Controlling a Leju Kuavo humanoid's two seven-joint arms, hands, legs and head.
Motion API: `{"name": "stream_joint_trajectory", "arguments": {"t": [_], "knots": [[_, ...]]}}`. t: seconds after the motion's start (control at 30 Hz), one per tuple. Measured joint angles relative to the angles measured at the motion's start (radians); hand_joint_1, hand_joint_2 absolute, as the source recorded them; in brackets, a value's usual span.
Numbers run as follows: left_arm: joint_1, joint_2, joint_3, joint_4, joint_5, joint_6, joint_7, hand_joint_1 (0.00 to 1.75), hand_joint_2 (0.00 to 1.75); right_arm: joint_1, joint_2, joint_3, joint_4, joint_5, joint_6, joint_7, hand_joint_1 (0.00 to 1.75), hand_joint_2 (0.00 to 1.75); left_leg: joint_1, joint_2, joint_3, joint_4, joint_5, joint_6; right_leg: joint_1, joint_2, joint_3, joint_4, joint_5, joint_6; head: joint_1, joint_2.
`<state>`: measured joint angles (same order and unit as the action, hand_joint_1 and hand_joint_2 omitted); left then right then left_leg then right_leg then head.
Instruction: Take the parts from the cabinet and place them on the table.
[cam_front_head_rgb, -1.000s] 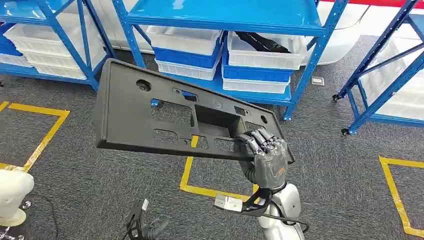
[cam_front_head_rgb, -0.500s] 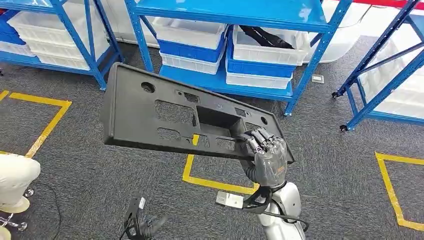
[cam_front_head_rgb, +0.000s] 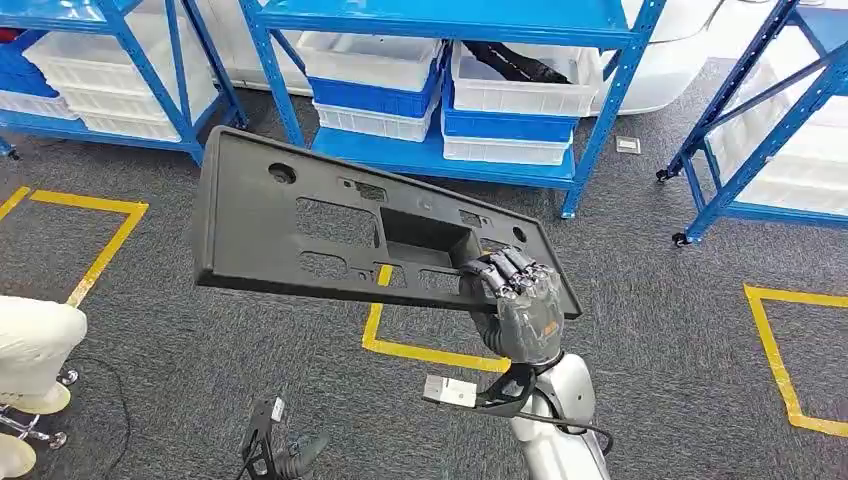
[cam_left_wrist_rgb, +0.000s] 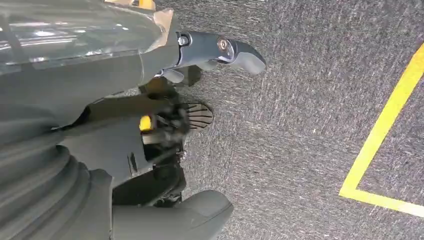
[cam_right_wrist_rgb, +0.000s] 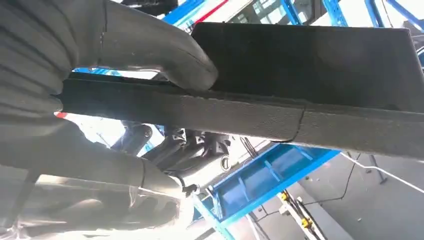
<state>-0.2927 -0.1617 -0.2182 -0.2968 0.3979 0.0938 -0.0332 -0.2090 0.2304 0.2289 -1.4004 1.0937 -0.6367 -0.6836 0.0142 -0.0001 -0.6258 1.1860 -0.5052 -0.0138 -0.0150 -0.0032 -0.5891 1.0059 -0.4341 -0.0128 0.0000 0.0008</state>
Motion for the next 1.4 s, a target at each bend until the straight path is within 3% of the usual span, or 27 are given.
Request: {"name": "stream_joint_trajectory", "arguments": {"t": [0.03, 0.07, 0.17, 0.23, 0.27, 0.33, 0.4, 0.43, 0.47, 0.53, 0.57, 0.6, 0.7, 0.73, 0.77, 0.8, 0.87, 0.9, 0.97, 1.03, 1.07, 1.1, 1.2, 1.23, 1.3, 1.33, 1.4], "knots": [[-0.002, 0.0, 0.001, 0.0, 0.0, 0.0, 0.0, 0.0, 1.75, -0.002, 0.0, 0.0, 0.0, -0.003, 0.0, 0.0, 1.75, 1.75, 0.0, -0.001, 0.056, -0.084, 0.02, 0.003, 0.0, 0.001, -0.004, 0.004, 0.003, 0.004, 0.0, 0.0], [-0.004, 0.0, 0.002, 0.0, 0.0, 0.0, 0.0, 0.0, 1.75, -0.004, 0.0, 0.0, 0.0, -0.006, 0.0, 0.0, 1.75, 1.75, 0.0, -0.004, 0.096, -0.153, 0.004, 0.008, 0.003, 0.001, -0.009, 0.006, 0.005, 0.008, 0.0, 0.0], [-0.004, 0.0, 0.003, 0.0, 0.0, 0.001, 0.002, 0.0, 1.75, -0.013, 0.001, 0.001, 0.0, -0.007, 0.0, 0.0, 1.75, 1.75, -0.009, -0.006, 0.099, -0.173, 0.006, 0.015, 0.006, 0.0, -0.019, 0.008, 0.024, 0.035, 0.0, 0.0], [-0.004, -0.002, 0.004, 0.0, 0.0, 0.001, 0.002, 0.0, 1.75, -0.014, 0.0, 0.0, 0.0, -0.001, 0.0, 0.0, 1.75, 1.75, 0.001, 0.001, 0.091, -0.19, 0.029, 0.044, 0.011, 0.0, -0.031, 0.014, 0.021, 0.044, 0.002, 0.0], [-0.005, -0.001, 0.004, 0.0, 0.0, 0.0, 0.002, 0.0, 1.75, -0.016, 0.0, 0.0, 0.001, 0.0, 0.0, 0.0, 1.75, 1.75, -0.004, 0.002, 0.083, -0.191, 0.037, 0.05, 0.01, 0.002, -0.05, 0.036, -0.007, 0.041, 0.0, 0.0], [-0.004, -0.002, 0.005, 0.0, 0.0, -0.002, 0.001, 0.0, 1.75, -0.02, 0.0, 0.001, 0.003, 0.003, 0.0, 0.0, 1.75, 1.75, -0.005, 0.004, 0.057, -0.19, 0.056, 0.058, 0.007, 0.002, -0.098, 0.181, -0.102, 0.028, 0.013, 0.0], [-0.003, -0.001, 0.006, 0.0, 0.0, -0.003, 0.001, 0.0, 1.75, -0.018, -0.002, 0.0, 0.005, 0.005, 0.0, 0.0, 1.75, 1.75, -0.006, 0.008, 0.032, -0.188, 0.073, 0.059, 0.005, 0.002, -0.134, 0.319, -0.152, 0.034, 0.015, 0.0], [-0.002, -0.001, 0.008, 0.0, 0.0, -0.003, 0.001, 0.0, 1.75, -0.018, -0.002, 0.0, 0.006, 0.005, 0.0, 0.0, 1.75, 1.75, -0.006, 0.008, 0.024, -0.188, 0.08, 0.058, 0.005, 0.002, -0.124, 0.324, -0.147, 0.042, 0.014, 0.0], [-0.002, -0.002, 0.01, 0.0, 0.0, -0.004, 0.001, 0.0, 1.75, -0.018, -0.002, 0.0, 0.008, 0.006, 0.0, 0.0, 1.75, 1.75, -0.006, 0.008, 0.012, -0.188, 0.089, 0.055, 0.005, 0.002, -0.081, 0.275, -0.12, 0.056, 0.015, 0.0], [-0.002, -0.002, 0.011, 0.0, 0.0, -0.006, 0.001, 0.0, 1.75, -0.019, -0.002, 0.0, 0.008, 0.007, 0.0, 0.0, 1.75, 1.75, -0.006, 0.008, -0.002, -0.184, 0.101, 0.048, 0.002, 0.001, 0.035, 0.098, -0.066, 0.068, 0.015, 0.0], [-0.002, -0.002, 0.012, 0.0, 0.0, -0.006, 0.001, 0.0, 1.75, -0.021, -0.002, 0.0, 0.008, 0.007, 0.0, 0.0, 1.75, 1.75, -0.006, 0.008, -0.006, -0.181, 0.105, 0.044, 0.0, 0.001, 0.073, 0.024, -0.073, 0.063, 0.015, 0.0], [-0.003, -0.001, 0.015, 0.0, 0.0, -0.006, 0.001, 0.0, 1.75, -0.022, -0.001, 0.001, 0.008, 0.007, 0.0, 0.0, 1.75, 1.75, -0.01, 0.007, -0.015, -0.18, 0.114, 0.035, 0.012, 0.004, 0.102, -0.014, -0.087, 0.049, 0.015, 0.0], [-0.001, -0.003, 0.018, 0.0, 0.0, -0.009, 0.0, 0.0, 1.75, -0.022, -0.002, 0.0, 0.008, 0.007, 0.0, 0.0, 1.75, 1.75, -0.008, 0.009, -0.015, -0.184, 0.135, 0.018, 0.018, 0.005, 0.082, -0.005, -0.074, 0.031, 0.013, 0.0], [-0.001, -0.002, 0.018, 0.0, 0.0, -0.009, 0.0, 0.0, 1.75, -0.023, -0.002, 0.0, 0.008, 0.007, 0.0, 0.0, 1.75, 1.75, -0.006, 0.007, -0.024, -0.182, 0.134, 0.012, -0.003, 0.003, 0.072, -0.011, -0.061, 0.013, 0.014, 0.0], [-0.001, -0.001, 0.019, 0.0, 0.0, -0.009, 0.0, 0.0, 1.75, -0.025, -0.001, 0.001, 0.008, 0.007, 0.0, 0.0, 1.75, 1.75, -0.004, 0.003, -0.034, -0.164, 0.101, 0.008, -0.002, 0.002, 0.069, -0.01, -0.054, 0.004, 0.012, 0.0], [-0.001, -0.001, 0.019, 0.0, 0.0, -0.009, 0.0, 0.0, 1.75, -0.026, 0.001, 0.001, 0.008, 0.006, 0.0, 0.0, 1.75, 1.75, -0.002, 0.002, -0.051, -0.11, 0.038, 0.004, -0.001, 0.001, 0.058, -0.01, -0.042, -0.013, 0.006, 0.0], [0.0, 0.0, 0.019, 0.0, -0.001, -0.008, 0.0, 0.0, 1.75, -0.026, 0.001, 0.001, 0.01, 0.005, 0.0, 0.0, 1.75, 1.75, -0.001, 0.0, -0.096, 0.049, -0.06, -0.007, 0.004, 0.0, 0.035, -0.008, -0.024, -0.018, 0.005, 0.0], [0.001, 0.001, 0.019, 0.0, -0.001, -0.008, 0.0, 0.0, 1.75, -0.026, 0.001, 0.001, 0.011, 0.005, 0.0, 0.0, 1.75, 1.75, 0.0, 0.001, -0.109, 0.107, -0.079, -0.01, 0.006, 0.0, 0.024, -0.008, -0.015, -0.018, 0.006, 0.0], [0.003, 0.002, 0.019, 0.0, -0.004, -0.008, 0.0, 0.0, 1.75, -0.026, 0.001, 0.001, 0.015, 0.003, 0.0, 0.0, 1.75, 1.75, 0.0, 0.001, -0.076, 0.099, -0.049, -0.009, 0.009, 0.0, 0.0, -0.004, -0.001, -0.016, 0.005, 0.0], [0.001, 0.002, 0.019, 0.0, -0.005, 0.003, -0.005, 0.0, 1.75, -0.026, 0.001, 0.001, 0.016, -0.004, 0.0, 0.002, 1.75, 1.75, 0.0, -0.001, 0.035, -0.057, 0.019, 0.001, 0.011, 0.005, -0.018, 0.0, 0.01, -0.01, 0.005, 0.0], [-0.001, 0.002, 0.019, 0.0, -0.006, 0.007, -0.01, 0.0, 1.75, -0.026, 0.0, 0.001, 0.016, -0.014, 0.0, 0.003, 1.75, 1.75, -0.001, -0.021, 0.091, -0.146, 0.01, 0.011, 0.011, 0.011, -0.022, 0.001, 0.016, -0.005, 0.005, 0.0], [-0.001, 0.002, 0.02, -0.002, -0.01, 0.011, -0.01, 0.0, 1.75, -0.029, 0.0, 0.002, 0.016, -0.029, 0.0, 0.007, 1.75, 1.75, 0.0, -0.042, 0.121, -0.189, -0.011, 0.017, 0.015, 0.013, -0.032, 0.001, 0.023, 0.004, 0.007, 0.0], [0.002, 0.003, 0.025, -0.003, -0.014, 0.026, -0.014, 0.0, 1.75, -0.044, -0.007, 0.024, 0.026, -0.088, 0.0, 0.024, 1.75, 1.75, -0.012, -0.024, 0.107, -0.191, 0.001, 0.03, 0.01, 0.021, -0.036, -0.005, 0.045, 0.021, 0.006, 0.0], [0.002, 0.001, 0.028, -0.004, -0.017, 0.028, -0.014, 0.0, 1.75, -0.047, -0.01, 0.026, 0.028, -0.095, 0.0, 0.026, 1.75, 1.75, -0.008, -0.013, 0.107, -0.206, 0.016, 0.04, 0.025, 0.03, -0.044, -0.011, 0.056, 0.031, 0.006, 0.0], [0.0, 0.001, 0.029, -0.006, -0.021, 0.035, -0.02, 0.0, 1.75, -0.054, -0.018, 0.028, 0.033, -0.104, 0.0, 0.028, 1.75, 1.75, 0.0, 0.004, 0.099, -0.218, 0.038, 0.054, 0.019, 0.02, -0.077, 0.044, 0.01, 0.022, 0.009, 0.0], [0.002, 0.001, 0.03, -0.006, -0.022, 0.043, -0.026, 0.0, 1.75, -0.059, -0.023, 0.033, 0.037, -0.108, 0.0, 0.031, 1.75, 1.75, 0.0, 0.016, 0.089, -0.218, 0.045, 0.055, 0.013, 0.018, -0.112, 0.128, -0.036, 0.017, 0.017, 0.0], [0.006, 0.002, 0.034, -0.006, -0.025, 0.045, -0.031, 0.0, 1.75, -0.058, -0.032, 0.042, 0.045, -0.121, 0.0, 0.034, 1.75, 1.75, -0.001, 0.035, 0.073, -0.217, 0.055, 0.053, 0.007, 0.016, -0.168, 0.284, -0.099, 0.022, 0.017, 0.0]]}}
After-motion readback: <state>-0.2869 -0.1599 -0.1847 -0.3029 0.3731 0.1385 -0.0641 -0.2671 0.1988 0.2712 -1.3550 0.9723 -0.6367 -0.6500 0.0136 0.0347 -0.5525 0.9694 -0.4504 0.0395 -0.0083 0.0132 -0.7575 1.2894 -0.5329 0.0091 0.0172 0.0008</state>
